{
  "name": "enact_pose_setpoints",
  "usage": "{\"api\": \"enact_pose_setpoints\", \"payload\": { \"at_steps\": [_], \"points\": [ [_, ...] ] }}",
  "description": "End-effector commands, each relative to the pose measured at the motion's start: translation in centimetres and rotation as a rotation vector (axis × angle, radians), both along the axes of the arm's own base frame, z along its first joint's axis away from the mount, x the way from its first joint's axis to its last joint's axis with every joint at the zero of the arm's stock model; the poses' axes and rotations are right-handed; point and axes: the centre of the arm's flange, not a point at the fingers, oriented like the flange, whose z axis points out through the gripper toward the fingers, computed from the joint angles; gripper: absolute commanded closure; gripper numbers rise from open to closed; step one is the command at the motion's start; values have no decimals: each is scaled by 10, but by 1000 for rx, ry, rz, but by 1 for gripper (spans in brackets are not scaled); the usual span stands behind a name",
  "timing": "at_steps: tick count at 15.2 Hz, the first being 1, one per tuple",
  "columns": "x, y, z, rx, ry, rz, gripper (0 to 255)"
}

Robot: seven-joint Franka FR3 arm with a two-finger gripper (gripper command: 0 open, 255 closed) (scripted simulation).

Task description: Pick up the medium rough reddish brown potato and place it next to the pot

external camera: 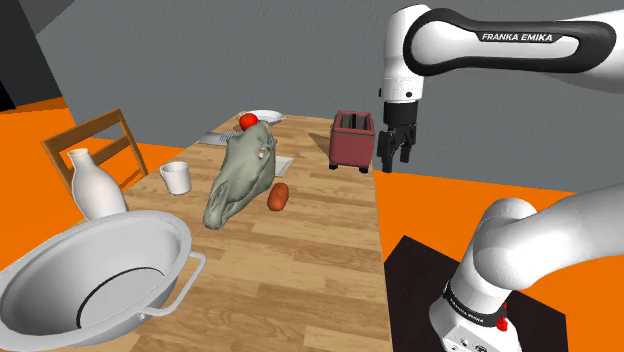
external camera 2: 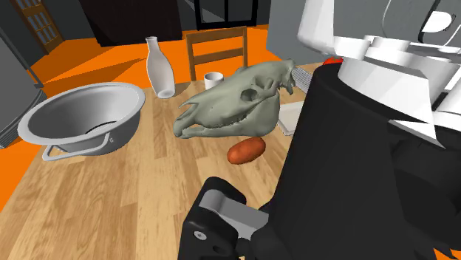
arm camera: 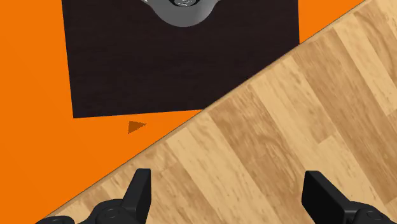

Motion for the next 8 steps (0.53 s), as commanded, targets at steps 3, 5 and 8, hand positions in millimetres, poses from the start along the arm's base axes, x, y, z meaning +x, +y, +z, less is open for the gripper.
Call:
{"api": "enact_pose_setpoints", "payload": {
  "at_steps": [3, 5, 8],
  "points": [
    [19, 11, -12, -1, -4, -56, 0],
    [39, 20, -23, -1, -7, -112, 0],
    [70, 33, -40, -2, -13, -196, 0]
  ]
}}
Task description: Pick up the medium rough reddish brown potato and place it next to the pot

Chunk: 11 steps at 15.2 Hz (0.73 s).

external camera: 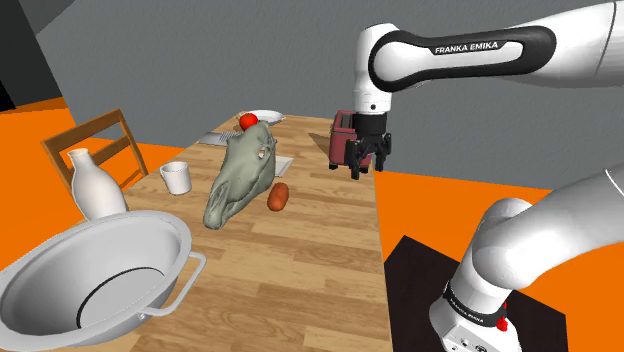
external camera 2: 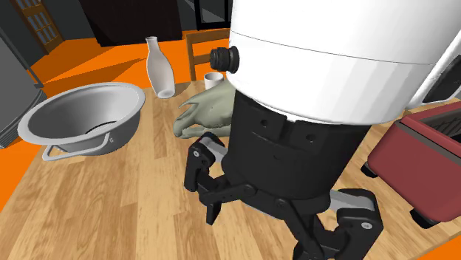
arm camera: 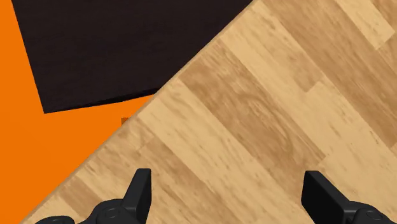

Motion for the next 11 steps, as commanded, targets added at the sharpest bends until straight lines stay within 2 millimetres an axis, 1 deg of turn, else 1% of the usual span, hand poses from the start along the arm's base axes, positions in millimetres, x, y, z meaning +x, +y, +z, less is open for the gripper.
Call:
{"api": "enact_pose_setpoints", "payload": {
  "at_steps": [1, 6, 11],
  "points": [
    [24, 8, -12, 0, -5, -59, 0],
    [78, 21, -41, -2, -14, -199, 0],
    [134, 26, -68, -3, -24, -339, 0]
  ]
}}
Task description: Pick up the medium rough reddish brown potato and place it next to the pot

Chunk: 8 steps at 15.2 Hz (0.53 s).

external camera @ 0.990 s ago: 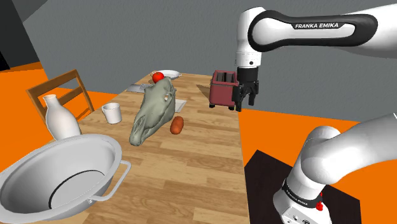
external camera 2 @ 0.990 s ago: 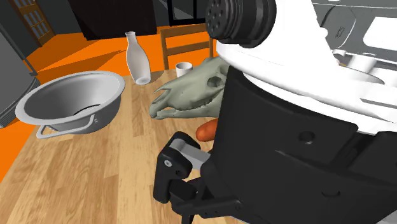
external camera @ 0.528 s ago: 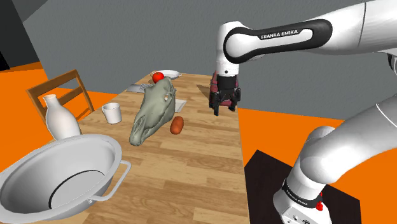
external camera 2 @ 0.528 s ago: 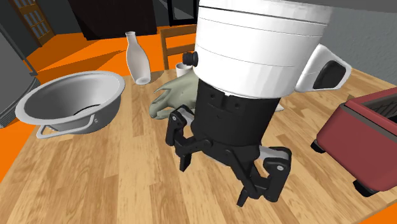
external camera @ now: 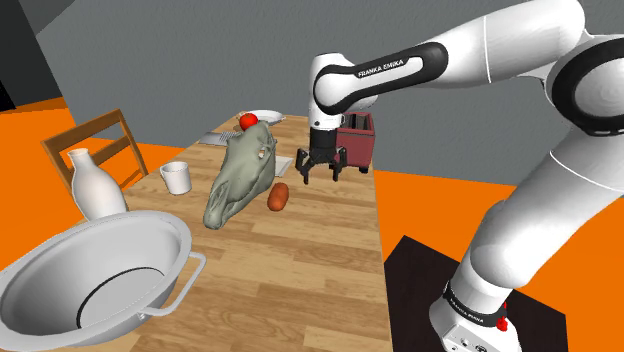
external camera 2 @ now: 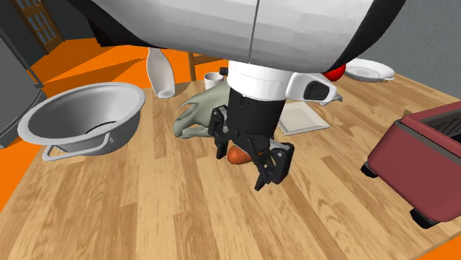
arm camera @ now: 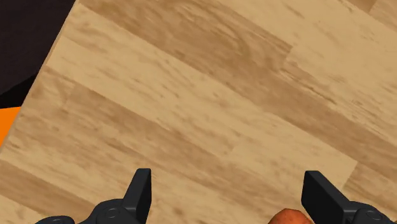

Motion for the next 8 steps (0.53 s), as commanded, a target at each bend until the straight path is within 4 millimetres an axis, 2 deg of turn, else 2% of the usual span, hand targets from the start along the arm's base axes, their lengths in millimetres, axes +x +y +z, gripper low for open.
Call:
{"api": "enact_pose_setpoints", "payload": {
  "at_steps": [1, 8],
  "points": [
    [25, -1, -11, 0, -5, -59, 0],
    [103, -9, -48, -2, -18, -256, 0]
  ]
}}
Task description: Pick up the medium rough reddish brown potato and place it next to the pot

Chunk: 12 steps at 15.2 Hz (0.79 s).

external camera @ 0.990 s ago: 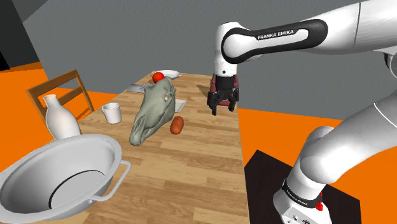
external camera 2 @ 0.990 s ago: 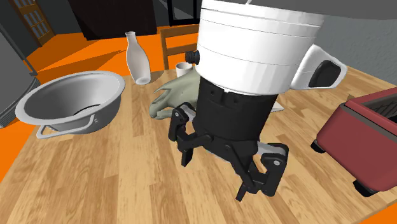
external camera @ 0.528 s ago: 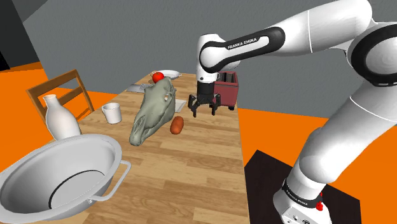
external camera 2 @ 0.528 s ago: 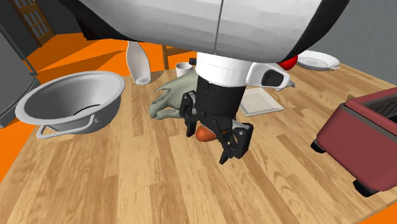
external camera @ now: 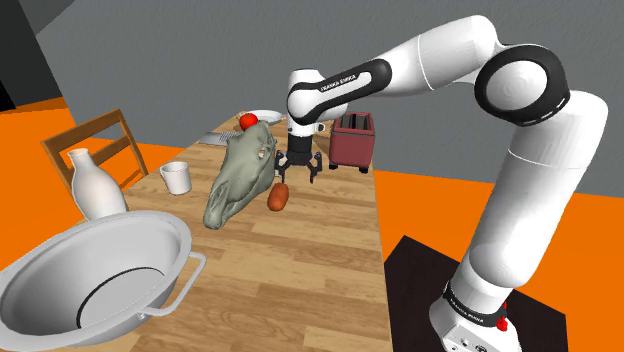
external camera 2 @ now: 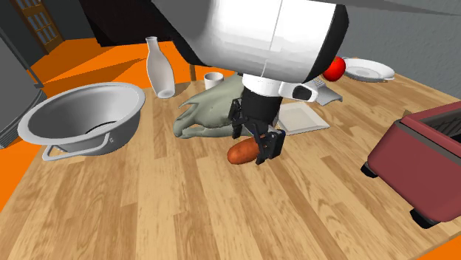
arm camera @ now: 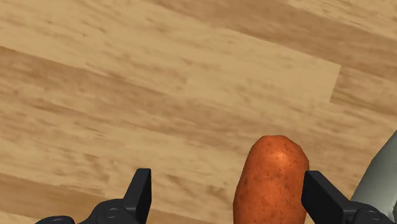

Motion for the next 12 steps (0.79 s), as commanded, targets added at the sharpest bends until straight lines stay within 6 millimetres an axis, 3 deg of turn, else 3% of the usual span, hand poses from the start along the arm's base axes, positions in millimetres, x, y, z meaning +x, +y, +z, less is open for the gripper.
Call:
{"api": "enact_pose_setpoints", "payload": {
  "at_steps": [1, 8, 12],
  "points": [
    [22, -4, -8, -1, -4, -59, 0],
    [93, -28, -43, -3, -17, -245, 0],
    [93, -25, -64, -3, -17, -245, 0]
  ]
}}
